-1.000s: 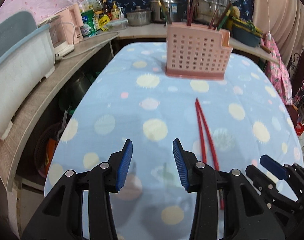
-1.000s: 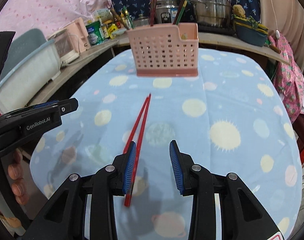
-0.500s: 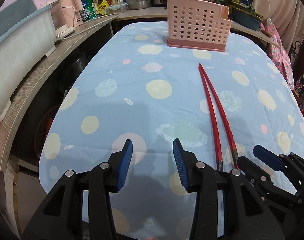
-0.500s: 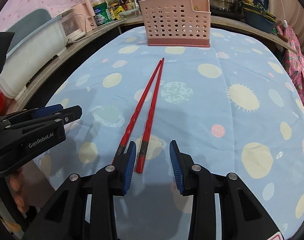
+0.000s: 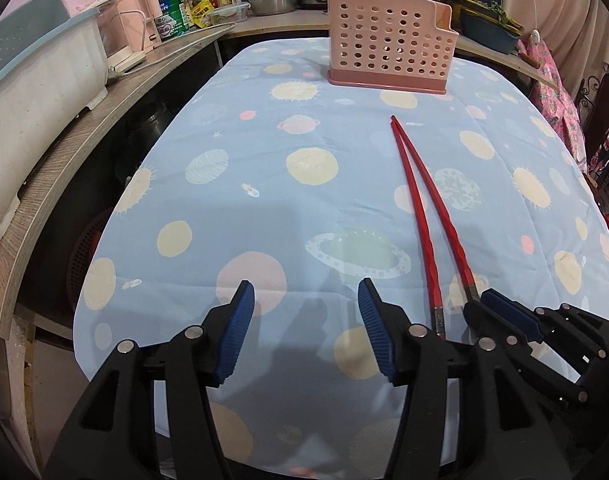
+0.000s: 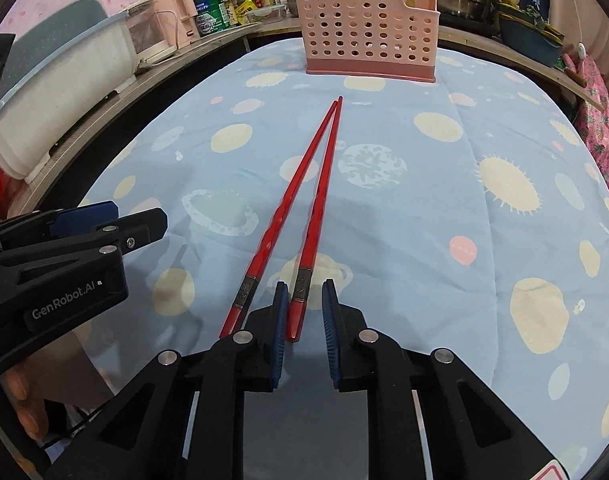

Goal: Organize utensils
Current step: 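Grasp a red chopstick with the right tool while the left tool grasps the other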

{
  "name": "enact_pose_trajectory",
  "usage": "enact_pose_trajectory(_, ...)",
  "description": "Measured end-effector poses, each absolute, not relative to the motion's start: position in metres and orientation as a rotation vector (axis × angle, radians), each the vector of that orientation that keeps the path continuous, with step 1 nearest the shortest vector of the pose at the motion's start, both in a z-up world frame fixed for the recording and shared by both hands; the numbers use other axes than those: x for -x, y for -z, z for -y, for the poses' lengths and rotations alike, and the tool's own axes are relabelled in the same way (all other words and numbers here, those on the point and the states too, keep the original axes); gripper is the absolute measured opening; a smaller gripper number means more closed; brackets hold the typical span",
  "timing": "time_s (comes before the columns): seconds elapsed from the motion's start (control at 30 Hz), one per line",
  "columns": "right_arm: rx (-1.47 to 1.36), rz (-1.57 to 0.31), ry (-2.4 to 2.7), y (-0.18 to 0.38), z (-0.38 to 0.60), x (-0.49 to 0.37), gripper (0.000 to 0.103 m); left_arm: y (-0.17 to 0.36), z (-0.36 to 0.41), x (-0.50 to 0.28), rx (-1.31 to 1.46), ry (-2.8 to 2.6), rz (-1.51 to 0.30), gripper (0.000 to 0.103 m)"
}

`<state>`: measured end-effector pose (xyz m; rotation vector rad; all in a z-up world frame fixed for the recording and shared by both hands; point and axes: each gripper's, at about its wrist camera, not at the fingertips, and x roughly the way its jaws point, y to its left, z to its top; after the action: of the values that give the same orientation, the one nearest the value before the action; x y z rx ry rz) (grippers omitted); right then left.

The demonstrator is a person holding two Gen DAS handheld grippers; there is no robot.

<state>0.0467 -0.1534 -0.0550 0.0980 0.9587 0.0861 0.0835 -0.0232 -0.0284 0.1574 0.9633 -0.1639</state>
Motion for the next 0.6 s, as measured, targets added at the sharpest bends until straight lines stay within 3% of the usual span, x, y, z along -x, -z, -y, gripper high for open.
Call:
enact_pose_trajectory(0.07, -0.103, -0.958, -0.076, 0.055, 0.156, -0.046, 0.008, 0.029, 0.025, -0.082, -0.16, 0.169, -0.964, 0.054)
enact_pose_trajectory(0.2, -0.125, -0.95, -0.043, 0.055, 0.169, -0.042, 0.007, 0.03, 0.031, -0.08, -0.166, 0.184, -0.968, 0.056)
enact_pose_trajectory(0.4, -0.172, -0.941, 0.029, 0.056, 0.196, -0.031, 0.007, 0.032, 0.045, -0.073, -0.18, 0.224, -0.97, 0.067)
enact_pose_trajectory(0.6, -0.221, -0.938, 0.072, 0.056, 0.218, -0.021, 0.007, 0.04, 0.062, -0.068, -0.194, 0.272, -0.996, 0.068)
